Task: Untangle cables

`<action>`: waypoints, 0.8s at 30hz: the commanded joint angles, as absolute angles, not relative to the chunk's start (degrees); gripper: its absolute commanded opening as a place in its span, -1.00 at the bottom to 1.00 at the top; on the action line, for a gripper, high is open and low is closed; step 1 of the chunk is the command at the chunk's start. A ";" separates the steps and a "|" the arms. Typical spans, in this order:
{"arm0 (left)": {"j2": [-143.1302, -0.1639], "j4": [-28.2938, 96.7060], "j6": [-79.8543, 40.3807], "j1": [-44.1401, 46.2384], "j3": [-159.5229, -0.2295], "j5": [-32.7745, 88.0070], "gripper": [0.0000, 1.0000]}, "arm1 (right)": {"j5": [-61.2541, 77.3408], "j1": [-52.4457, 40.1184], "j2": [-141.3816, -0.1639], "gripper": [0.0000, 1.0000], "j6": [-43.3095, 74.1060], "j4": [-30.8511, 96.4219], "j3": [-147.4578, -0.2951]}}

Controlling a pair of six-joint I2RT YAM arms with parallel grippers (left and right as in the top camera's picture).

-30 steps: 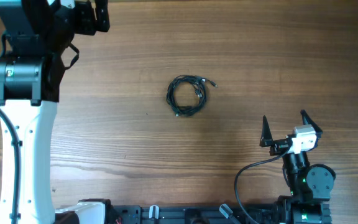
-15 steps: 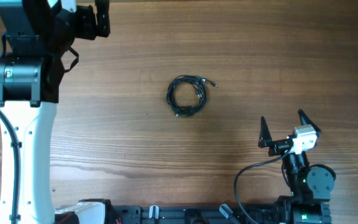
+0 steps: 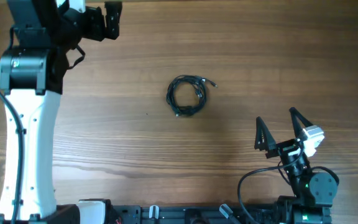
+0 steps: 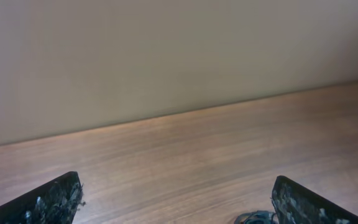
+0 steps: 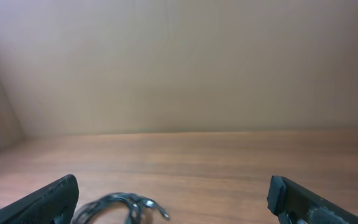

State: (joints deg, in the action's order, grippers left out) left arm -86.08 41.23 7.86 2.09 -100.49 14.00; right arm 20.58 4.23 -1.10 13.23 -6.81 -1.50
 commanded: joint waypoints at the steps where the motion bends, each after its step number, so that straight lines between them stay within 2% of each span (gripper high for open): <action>1: -86.37 41.30 7.07 1.80 -101.73 15.64 1.00 | 20.32 4.47 -0.99 1.00 14.15 -3.66 -8.16; 5: -86.37 41.50 7.05 1.80 -101.73 15.64 1.00 | 17.74 4.47 -3.75 0.99 11.90 5.39 -16.38; 11: -86.37 41.65 7.09 1.80 -101.69 15.64 1.00 | 16.93 4.47 -14.09 0.99 10.48 12.14 -31.11; 24: -86.39 41.87 7.07 1.80 -101.69 15.64 1.00 | 17.23 4.47 -52.88 0.99 3.53 39.07 -76.95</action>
State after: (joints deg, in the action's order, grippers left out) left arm -86.59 42.04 7.79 2.09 -100.51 14.94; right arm 17.72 4.23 -46.37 6.28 36.01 -67.16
